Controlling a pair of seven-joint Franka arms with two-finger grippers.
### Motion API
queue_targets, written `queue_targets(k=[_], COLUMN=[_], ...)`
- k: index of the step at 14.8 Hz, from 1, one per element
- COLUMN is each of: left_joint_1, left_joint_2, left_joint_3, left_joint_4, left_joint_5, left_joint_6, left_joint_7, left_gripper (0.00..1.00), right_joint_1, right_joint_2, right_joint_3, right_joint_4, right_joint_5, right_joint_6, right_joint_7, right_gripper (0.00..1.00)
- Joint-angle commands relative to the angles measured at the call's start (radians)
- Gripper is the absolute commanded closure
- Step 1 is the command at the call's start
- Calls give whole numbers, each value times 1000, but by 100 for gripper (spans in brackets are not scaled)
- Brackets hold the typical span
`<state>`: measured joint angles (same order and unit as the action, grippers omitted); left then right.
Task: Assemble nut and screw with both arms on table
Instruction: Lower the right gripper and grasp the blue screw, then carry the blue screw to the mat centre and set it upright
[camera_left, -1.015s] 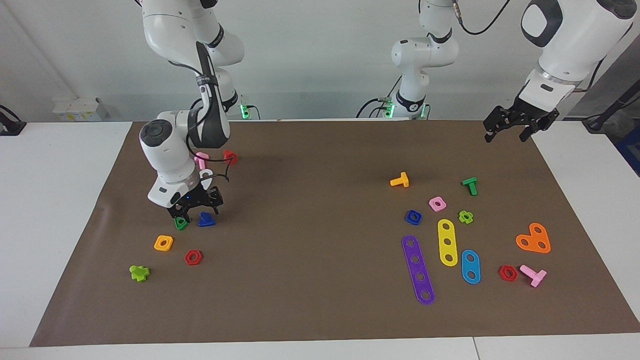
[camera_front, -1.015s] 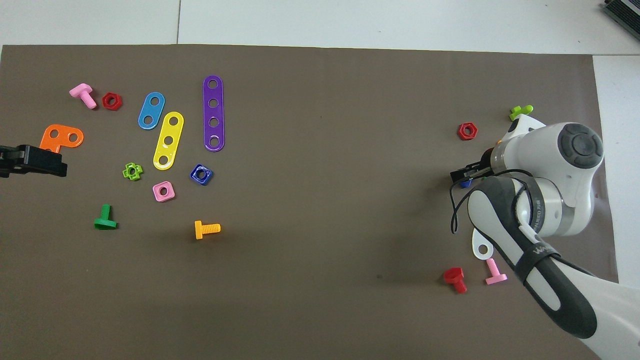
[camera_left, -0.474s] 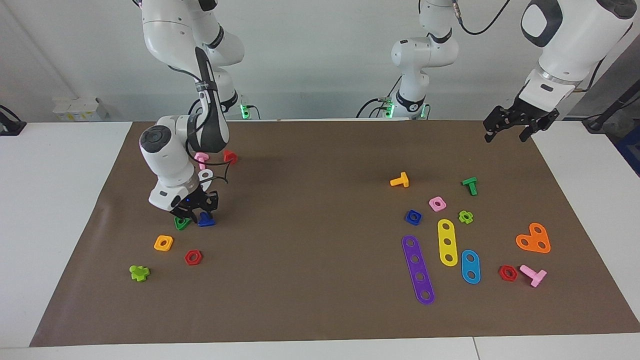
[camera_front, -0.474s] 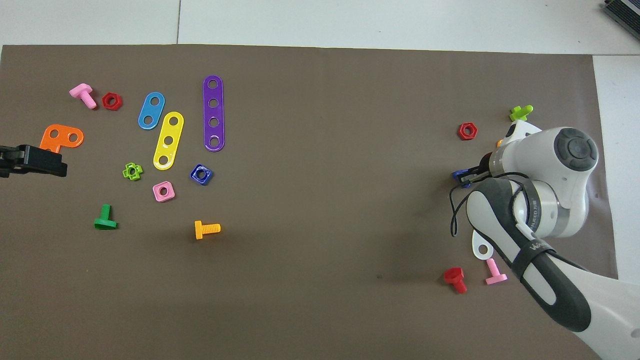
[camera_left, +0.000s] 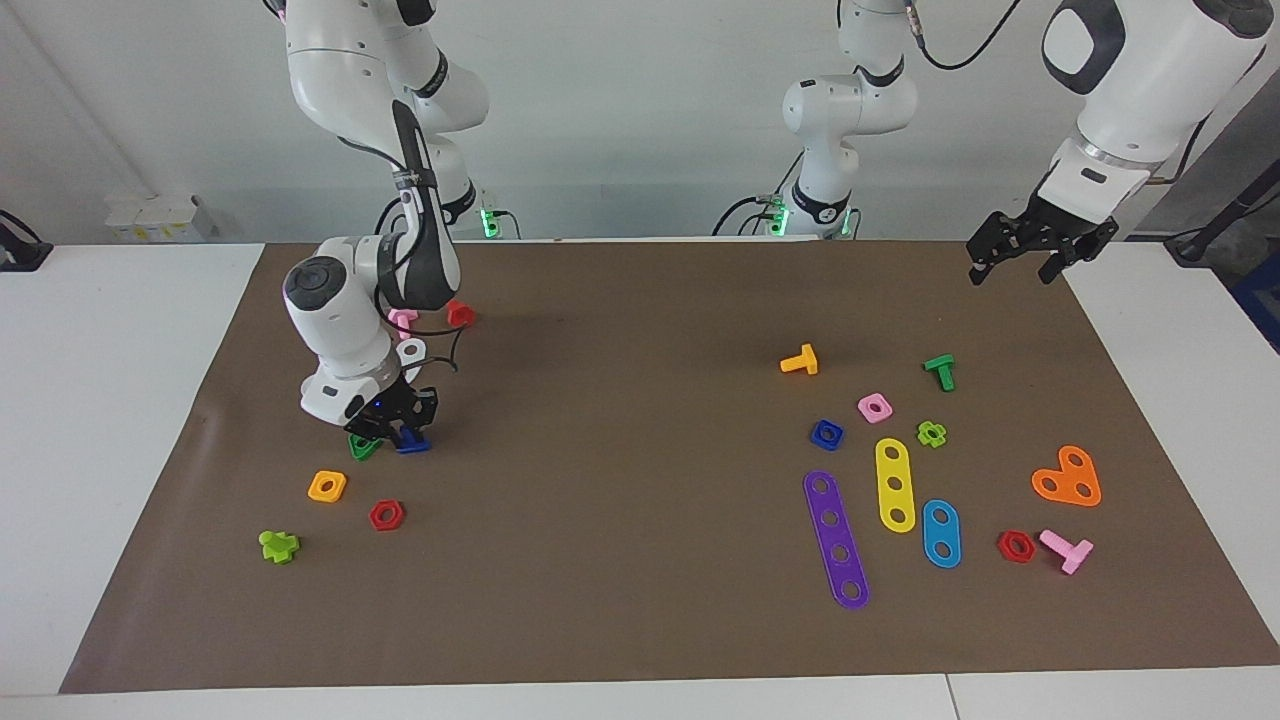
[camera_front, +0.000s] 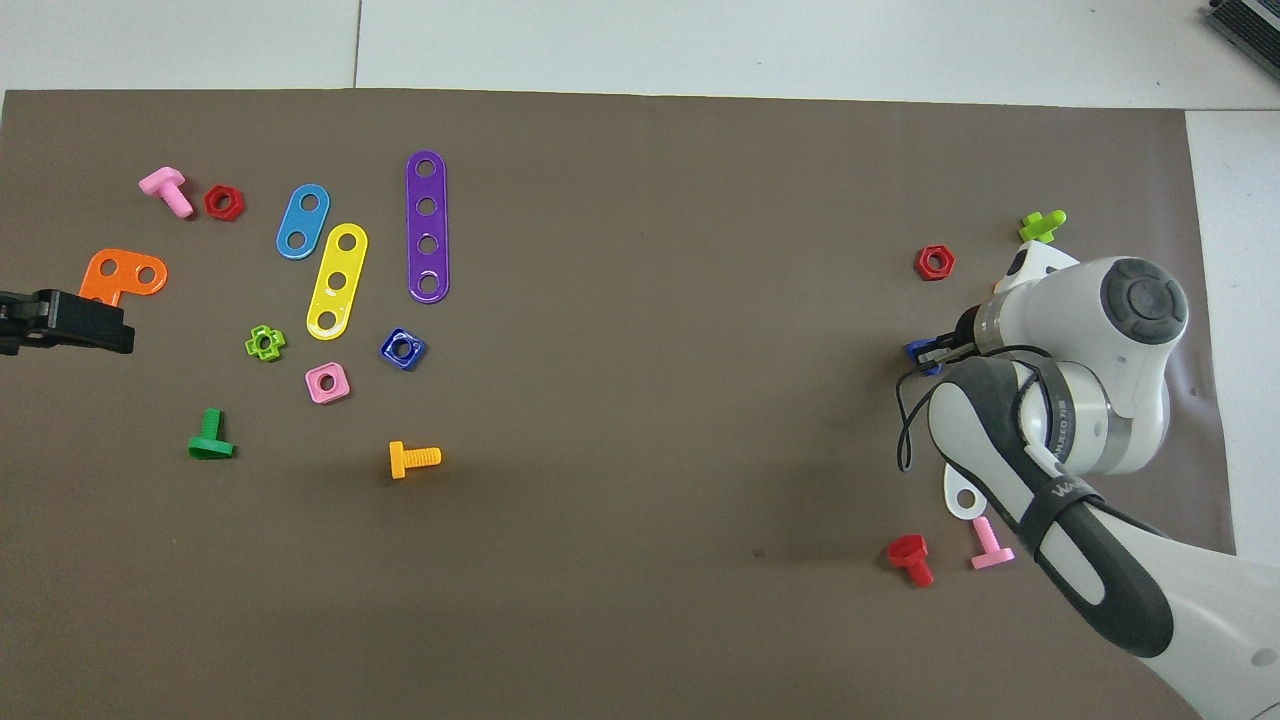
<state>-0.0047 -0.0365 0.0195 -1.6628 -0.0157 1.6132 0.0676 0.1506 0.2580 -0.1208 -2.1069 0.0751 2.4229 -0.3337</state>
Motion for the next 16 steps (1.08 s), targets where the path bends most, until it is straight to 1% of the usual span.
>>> queue_targets(k=[1, 4, 5, 6, 8, 11, 14, 16], left_joint_1=[-1, -1, -1, -1, -1, -1, -1, -1], left_joint_2=[-29, -29, -29, -29, -29, -29, -29, -29], left_joint_3=[0, 0, 0, 0, 0, 0, 0, 0], left_joint_4=[-37, -37, -37, -37, -37, -37, -37, -37], left_joint_5=[19, 19, 19, 19, 17, 19, 19, 19], left_joint_6=[19, 19, 19, 20, 19, 19, 19, 19], left_joint_7=[-11, -11, -11, -11, -11, -11, -11, -11], left_gripper=[0, 0, 0, 0, 0, 0, 0, 0], right_joint_1=[-6, -5, 1, 6, 29, 114, 243, 321], right_joint_2=[3, -3, -9, -19, -57, -66, -49, -11], right_joint_3=[6, 6, 6, 6, 6, 6, 6, 6], right_joint_4=[-1, 2, 17, 39, 89, 183, 244, 286], right_joint_5=[35, 35, 35, 35, 35, 26, -15, -58], right_joint_6=[15, 9, -10, -43, -102, -166, -165, -156], right_joint_7=[-33, -25, -13, 11, 121, 324, 537, 690], right_gripper=[100, 100, 100, 100, 100, 100, 100, 100])
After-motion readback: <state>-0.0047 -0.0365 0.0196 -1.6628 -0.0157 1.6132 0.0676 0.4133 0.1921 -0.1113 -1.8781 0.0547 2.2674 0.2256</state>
